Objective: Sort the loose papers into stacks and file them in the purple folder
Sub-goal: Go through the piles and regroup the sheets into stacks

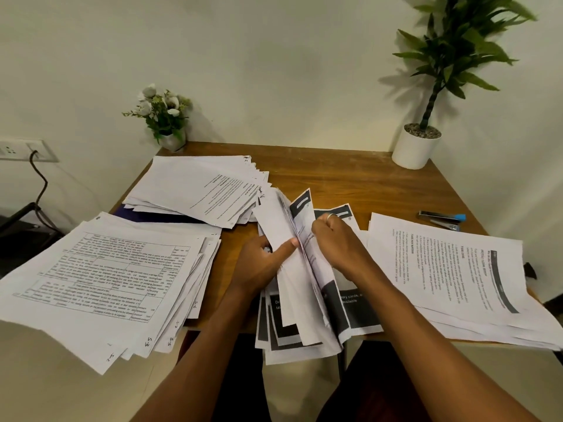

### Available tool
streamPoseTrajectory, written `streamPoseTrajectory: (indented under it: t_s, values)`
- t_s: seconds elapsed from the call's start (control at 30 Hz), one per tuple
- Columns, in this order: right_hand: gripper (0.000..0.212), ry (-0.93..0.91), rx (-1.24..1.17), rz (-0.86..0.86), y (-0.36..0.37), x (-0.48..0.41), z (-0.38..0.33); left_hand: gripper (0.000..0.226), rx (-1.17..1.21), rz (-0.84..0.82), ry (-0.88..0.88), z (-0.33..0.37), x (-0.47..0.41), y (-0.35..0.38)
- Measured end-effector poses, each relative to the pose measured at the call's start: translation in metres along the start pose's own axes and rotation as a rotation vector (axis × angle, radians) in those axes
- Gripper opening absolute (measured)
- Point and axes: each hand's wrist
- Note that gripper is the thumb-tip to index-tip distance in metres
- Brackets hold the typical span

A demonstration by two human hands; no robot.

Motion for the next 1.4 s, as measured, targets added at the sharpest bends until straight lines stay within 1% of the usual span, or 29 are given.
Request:
streamPoseTrajectory:
  t_s: [0.03,0.07,0.1,0.13,0.17,0.2,0.3,0.33,0.43,0.53,0.63,0.67,0.73,0.8,0.83,0.87,0.93,1.0,1.03,1.1,1.13,1.17,1.23,1.27,1.3,1.33,1.37,1.4]
  values:
    - [0.026,-0.002,-0.008,-0.017,-0.001,0.0,0.002,0.036,0.01,-0.001,-0.021,0.002,0.001,-0.001]
    - [0.025,-0.004,-0.013,-0.038,-0.002,0.0,0.004,0.056,0.012,-0.007,-0.028,0.001,0.001,-0.004]
    - [0.024,-0.005,-0.017,-0.059,-0.002,0.001,0.006,0.072,0.004,-0.018,-0.032,0.003,0.002,-0.007]
    - [0.024,-0.005,-0.023,-0.078,-0.002,0.001,0.008,0.079,-0.012,-0.024,-0.034,0.005,0.002,-0.009]
    - [0.023,-0.004,-0.03,-0.091,-0.001,0.002,0.009,0.077,-0.02,-0.028,-0.041,0.007,0.003,-0.01]
    - [0.023,0.004,-0.036,-0.101,-0.001,0.001,0.01,0.068,-0.01,-0.034,-0.054,0.008,0.002,-0.011]
    - [0.028,0.043,-0.1,-0.126,-0.002,0.002,0.014,0.026,0.06,-0.041,-0.13,0.006,0.0,-0.007]
    - [0.029,0.059,-0.134,-0.134,-0.003,0.003,0.015,0.021,0.061,-0.037,-0.151,0.004,-0.002,-0.007]
    - [0.023,0.107,-0.232,-0.12,-0.005,0.002,0.024,0.02,0.016,-0.037,-0.15,0.001,-0.002,-0.008]
    - [0.022,0.161,-0.303,-0.048,-0.01,-0.004,0.034,0.008,0.009,-0.048,-0.159,0.0,-0.002,-0.006]
    - [0.027,0.194,-0.266,0.009,-0.017,-0.01,0.044,0.009,0.03,-0.041,-0.167,0.002,-0.001,-0.006]
    - [0.028,0.199,-0.268,0.037,-0.022,-0.01,0.045,0.016,0.035,-0.029,-0.166,0.004,0.0,-0.006]
    - [0.038,0.23,-0.314,0.114,-0.033,-0.01,0.048,0.037,0.051,-0.006,-0.154,0.012,0.003,-0.005]
    - [0.048,0.261,-0.34,0.185,-0.044,-0.01,0.053,0.052,0.146,-0.015,-0.173,0.011,0.004,-0.003]
    - [0.052,0.271,-0.298,0.192,-0.049,-0.011,0.055,0.055,0.178,-0.015,-0.179,0.007,0.002,-0.002]
    - [0.057,0.275,-0.234,0.178,-0.052,-0.011,0.057,0.052,0.147,0.003,-0.159,0.004,0.001,0.0]
    - [0.073,0.26,-0.113,0.123,-0.055,-0.015,0.062,0.04,-0.144,0.08,-0.047,-0.003,-0.003,0.003]
    - [0.083,0.256,-0.039,0.058,-0.052,-0.018,0.064,0.044,-0.373,0.177,0.052,-0.008,-0.005,0.007]
    - [0.086,0.254,-0.026,0.028,-0.049,-0.02,0.066,0.048,-0.446,0.211,0.071,-0.009,-0.004,0.009]
    - [0.096,0.257,-0.029,-0.006,-0.043,-0.022,0.068,0.052,-0.552,0.213,0.028,-0.015,-0.008,0.014]
    - [0.098,0.256,-0.023,-0.01,-0.04,-0.022,0.068,0.053,-0.55,0.194,-0.005,-0.018,-0.011,0.016]
    - [0.095,0.251,-0.018,-0.007,-0.038,-0.023,0.068,0.054,-0.513,0.166,-0.056,-0.018,-0.014,0.018]
    - [0.083,0.241,-0.014,0.014,-0.033,-0.026,0.068,0.057,-0.358,0.147,-0.152,-0.007,-0.019,0.021]
    - [0.083,0.247,-0.037,0.023,-0.032,-0.026,0.066,0.058,-0.285,0.151,-0.19,-0.002,-0.023,0.02]
    - [0.089,0.255,-0.084,0.029,-0.031,-0.028,0.065,0.056,-0.229,0.145,-0.222,0.004,-0.026,0.019]
    - [0.095,0.268,-0.159,0.02,-0.03,-0.028,0.063,0.048,-0.178,0.121,-0.262,0.007,-0.03,0.017]
    - [0.097,0.277,-0.249,-0.006,-0.03,-0.029,0.062,0.039,-0.126,0.09,-0.313,0.012,-0.032,0.015]
    - [0.091,0.284,-0.328,-0.037,-0.03,-0.03,0.064,0.031,-0.066,0.061,-0.369,0.016,-0.033,0.012]
Point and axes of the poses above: each hand's wrist, its own x-axis away from the middle knuckle, its own y-axis out of the palm, z = x × y, and after that the axes turned 2 degrees about y, right-handed
